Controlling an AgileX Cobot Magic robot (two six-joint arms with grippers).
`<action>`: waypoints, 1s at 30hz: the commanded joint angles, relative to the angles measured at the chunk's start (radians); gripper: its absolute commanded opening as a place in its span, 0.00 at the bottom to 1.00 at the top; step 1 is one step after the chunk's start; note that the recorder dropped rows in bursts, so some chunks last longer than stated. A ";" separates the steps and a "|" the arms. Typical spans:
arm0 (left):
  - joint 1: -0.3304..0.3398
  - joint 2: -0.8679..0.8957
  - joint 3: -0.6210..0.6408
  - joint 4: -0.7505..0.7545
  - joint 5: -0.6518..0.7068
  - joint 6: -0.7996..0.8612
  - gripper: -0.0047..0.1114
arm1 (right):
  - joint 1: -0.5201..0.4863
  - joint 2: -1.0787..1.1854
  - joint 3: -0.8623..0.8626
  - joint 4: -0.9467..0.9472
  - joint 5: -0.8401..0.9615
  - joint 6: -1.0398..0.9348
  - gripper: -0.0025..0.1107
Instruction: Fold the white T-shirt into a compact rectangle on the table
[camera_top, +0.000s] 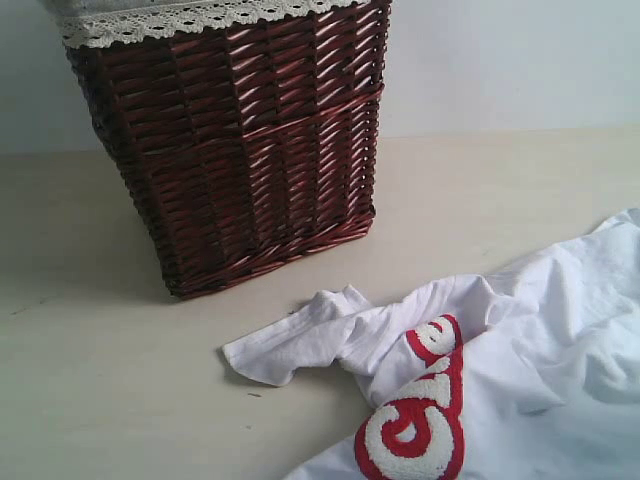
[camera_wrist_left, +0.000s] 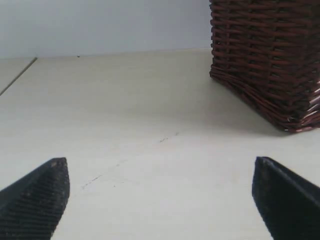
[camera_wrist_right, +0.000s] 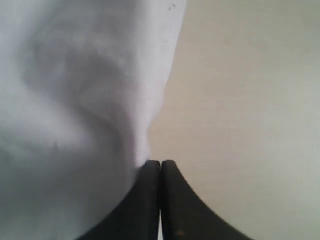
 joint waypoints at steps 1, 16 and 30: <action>0.003 -0.006 -0.001 -0.007 -0.005 -0.004 0.85 | -0.004 0.007 0.001 -0.005 0.018 -0.041 0.02; 0.003 -0.006 -0.001 -0.007 -0.005 -0.004 0.85 | -0.004 -0.057 0.001 0.244 0.240 -0.378 0.02; 0.003 -0.006 -0.001 -0.007 -0.005 -0.004 0.85 | -0.004 -0.054 0.001 0.356 0.260 -0.412 0.02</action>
